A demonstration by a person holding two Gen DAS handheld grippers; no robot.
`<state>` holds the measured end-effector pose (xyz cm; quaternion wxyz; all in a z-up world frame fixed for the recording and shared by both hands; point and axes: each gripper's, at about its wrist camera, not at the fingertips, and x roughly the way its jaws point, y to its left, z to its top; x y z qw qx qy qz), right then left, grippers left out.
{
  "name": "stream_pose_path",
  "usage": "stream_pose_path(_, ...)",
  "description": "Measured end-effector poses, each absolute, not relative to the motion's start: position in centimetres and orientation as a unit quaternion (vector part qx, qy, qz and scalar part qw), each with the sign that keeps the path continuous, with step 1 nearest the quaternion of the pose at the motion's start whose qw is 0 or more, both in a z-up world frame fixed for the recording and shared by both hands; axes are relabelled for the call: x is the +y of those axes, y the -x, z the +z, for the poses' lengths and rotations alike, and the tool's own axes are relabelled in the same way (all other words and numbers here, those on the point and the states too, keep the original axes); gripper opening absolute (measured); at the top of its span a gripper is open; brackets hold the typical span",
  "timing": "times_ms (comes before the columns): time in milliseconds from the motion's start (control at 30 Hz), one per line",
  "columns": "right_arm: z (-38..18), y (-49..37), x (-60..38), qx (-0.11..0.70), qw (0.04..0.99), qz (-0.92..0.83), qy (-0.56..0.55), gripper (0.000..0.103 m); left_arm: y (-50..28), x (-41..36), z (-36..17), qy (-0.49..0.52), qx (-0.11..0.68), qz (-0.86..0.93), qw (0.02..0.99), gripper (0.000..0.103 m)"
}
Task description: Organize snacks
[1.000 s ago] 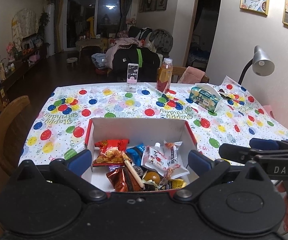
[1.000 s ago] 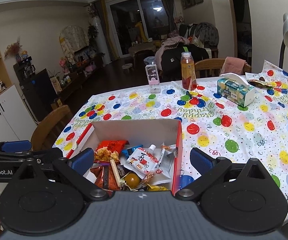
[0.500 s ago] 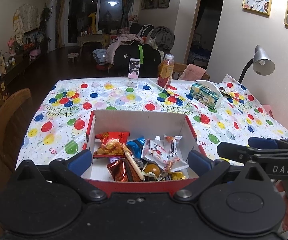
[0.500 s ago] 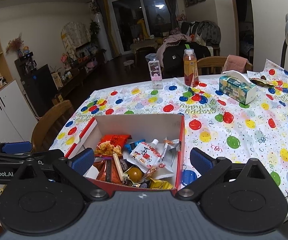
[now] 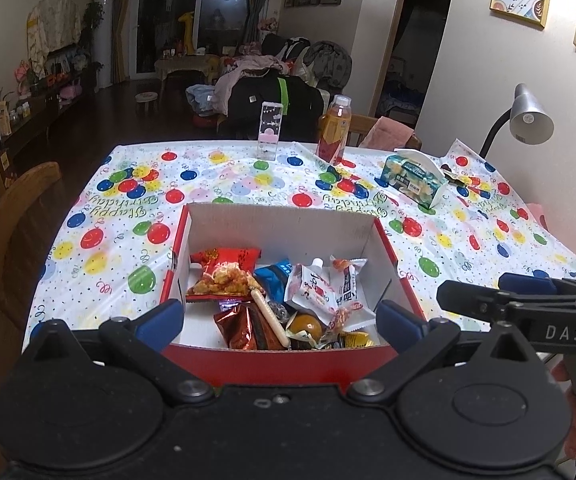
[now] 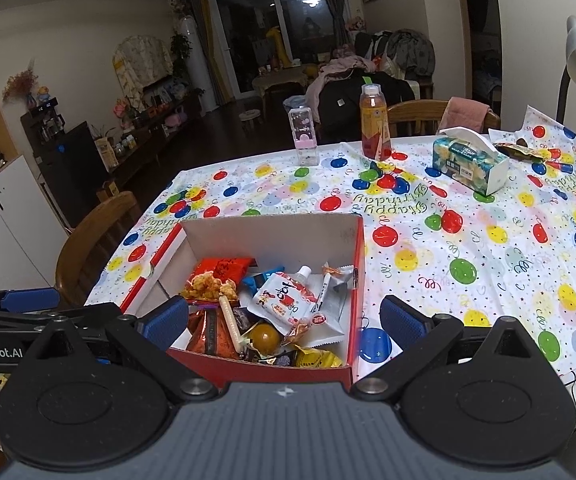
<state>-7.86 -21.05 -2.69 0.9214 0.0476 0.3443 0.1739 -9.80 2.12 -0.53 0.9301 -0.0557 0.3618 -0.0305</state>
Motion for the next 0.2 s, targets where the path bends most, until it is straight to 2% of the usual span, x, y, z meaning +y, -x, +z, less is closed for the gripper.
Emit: stream_pose_path(200,-2.85,7.41,-21.23,0.347,0.921,0.171,-0.049,0.103,9.22,1.97,-0.77,0.052,0.368,-0.033,0.928,0.102)
